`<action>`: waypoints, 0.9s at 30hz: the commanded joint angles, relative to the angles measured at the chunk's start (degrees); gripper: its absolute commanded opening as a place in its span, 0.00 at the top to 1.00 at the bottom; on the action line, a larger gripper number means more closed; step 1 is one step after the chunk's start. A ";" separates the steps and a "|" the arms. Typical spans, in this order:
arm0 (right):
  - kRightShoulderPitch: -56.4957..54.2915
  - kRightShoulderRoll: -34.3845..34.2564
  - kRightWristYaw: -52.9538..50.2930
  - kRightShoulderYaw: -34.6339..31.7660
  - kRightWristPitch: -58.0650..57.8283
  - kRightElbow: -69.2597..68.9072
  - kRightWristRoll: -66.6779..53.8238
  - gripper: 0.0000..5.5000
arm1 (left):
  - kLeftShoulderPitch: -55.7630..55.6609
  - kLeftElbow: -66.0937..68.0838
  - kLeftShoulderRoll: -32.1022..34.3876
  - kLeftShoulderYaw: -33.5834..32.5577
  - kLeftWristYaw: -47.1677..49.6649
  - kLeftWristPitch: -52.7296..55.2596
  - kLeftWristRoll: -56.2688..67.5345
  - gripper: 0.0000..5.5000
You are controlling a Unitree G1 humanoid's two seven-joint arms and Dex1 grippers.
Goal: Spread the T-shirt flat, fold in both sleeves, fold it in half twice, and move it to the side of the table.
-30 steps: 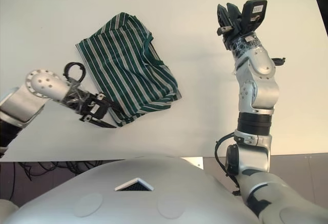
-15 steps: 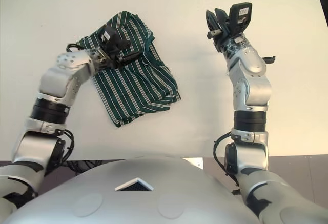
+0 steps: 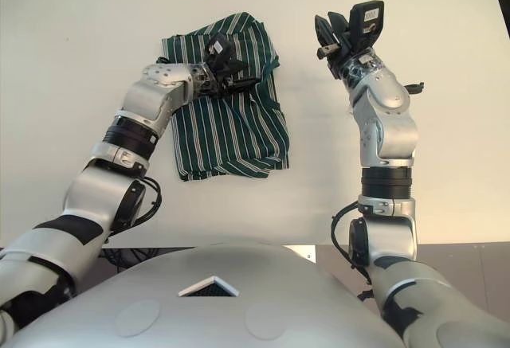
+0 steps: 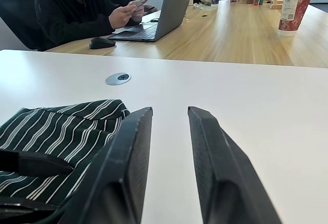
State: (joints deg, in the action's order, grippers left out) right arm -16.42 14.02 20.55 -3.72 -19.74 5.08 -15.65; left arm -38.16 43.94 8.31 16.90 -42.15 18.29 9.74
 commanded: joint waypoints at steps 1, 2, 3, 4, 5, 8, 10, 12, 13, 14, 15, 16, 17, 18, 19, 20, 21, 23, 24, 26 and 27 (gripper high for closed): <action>-1.81 -0.47 0.36 0.51 1.40 1.20 0.76 0.77 | -1.95 2.70 -2.27 -4.12 -0.15 0.71 1.39 0.53; -1.72 -0.42 0.40 0.60 1.55 1.24 0.83 0.77 | -2.06 1.35 -2.22 -5.89 0.32 0.30 2.25 0.53; -1.46 -0.33 0.42 0.62 1.68 1.17 0.90 0.77 | -1.95 -0.21 -2.19 -7.52 0.89 -0.14 2.98 0.53; -1.24 -0.24 0.36 0.62 1.42 1.13 0.92 0.77 | -1.65 -2.35 -1.88 -9.37 1.25 0.36 4.21 0.53; -0.99 -0.15 0.31 0.55 1.21 1.02 0.92 0.77 | -0.95 -5.34 -1.41 -10.85 1.33 1.17 5.35 0.53; -0.73 -0.26 -1.94 -1.06 -1.57 0.03 0.29 0.77 | 2.54 -17.27 1.40 -15.09 2.14 6.55 8.97 0.53; -1.34 0.66 -6.85 -2.06 -8.57 -1.32 1.92 0.77 | 5.56 -26.29 4.79 -17.71 2.64 11.70 11.18 0.53; -0.53 2.52 -6.56 -2.05 -8.62 -3.84 2.71 0.77 | 8.16 -33.84 7.97 -20.01 3.30 16.76 13.23 0.48; 0.12 3.05 -6.02 -2.39 -8.45 -5.42 2.48 0.77 | 9.39 -37.16 9.51 -21.35 3.74 19.11 14.27 0.45; 0.70 3.57 -4.77 -2.71 -8.80 -6.77 1.78 0.77 | 10.99 -40.82 11.32 -22.53 4.17 21.20 15.06 0.43; 1.55 4.26 -3.49 -2.87 -9.08 -8.28 1.16 0.77 | 12.31 -43.89 13.03 -23.47 4.49 23.48 15.80 0.39; 2.45 4.94 -2.40 -2.91 -9.98 -9.77 0.59 0.77 | 13.92 -47.25 14.89 -24.70 4.56 26.22 17.11 0.37; 4.04 5.52 -0.22 -3.31 -11.52 -12.16 -1.37 0.77 | 15.81 -50.74 17.15 -26.51 4.85 30.92 19.11 0.34; 5.57 6.15 1.32 -3.71 -12.95 -14.54 -2.80 0.77 | 17.47 -53.62 18.67 -28.40 5.13 34.99 21.45 0.31; 7.60 6.89 2.58 -4.41 -15.36 -17.55 -5.00 0.73 | 20.15 -56.75 20.52 -30.29 4.35 38.98 24.32 0.30; 9.57 7.50 3.58 -5.23 -17.43 -20.43 -6.93 0.72 | 22.78 -59.20 21.89 -32.23 3.78 42.58 27.01 0.30; 11.73 8.16 4.15 -5.99 -19.80 -23.40 -8.51 0.69 | 25.76 -60.91 23.36 -33.60 2.83 44.45 28.59 0.30; 15.97 9.83 5.20 -7.93 -25.30 -29.01 -12.27 0.64 | 31.54 -63.61 25.72 -36.57 1.16 47.45 31.97 0.30; 18.49 10.97 6.05 -9.00 -28.71 -31.90 -14.82 0.60 | 34.64 -64.94 26.81 -38.32 0.01 49.13 34.07 0.30; 23.31 12.52 7.14 -11.29 -35.34 -36.54 -20.20 0.56 | 39.96 -66.64 28.69 -40.99 -1.79 53.04 37.95 0.30; 25.75 13.14 7.75 -12.28 -38.45 -38.22 -22.79 0.56 | 42.86 -67.50 29.49 -41.62 -2.52 54.16 39.10 0.30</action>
State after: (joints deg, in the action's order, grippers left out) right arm 5.85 25.82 27.50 -14.04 -53.06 -29.85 -34.52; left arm 0.59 -21.70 35.77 -23.17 -43.62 70.15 47.06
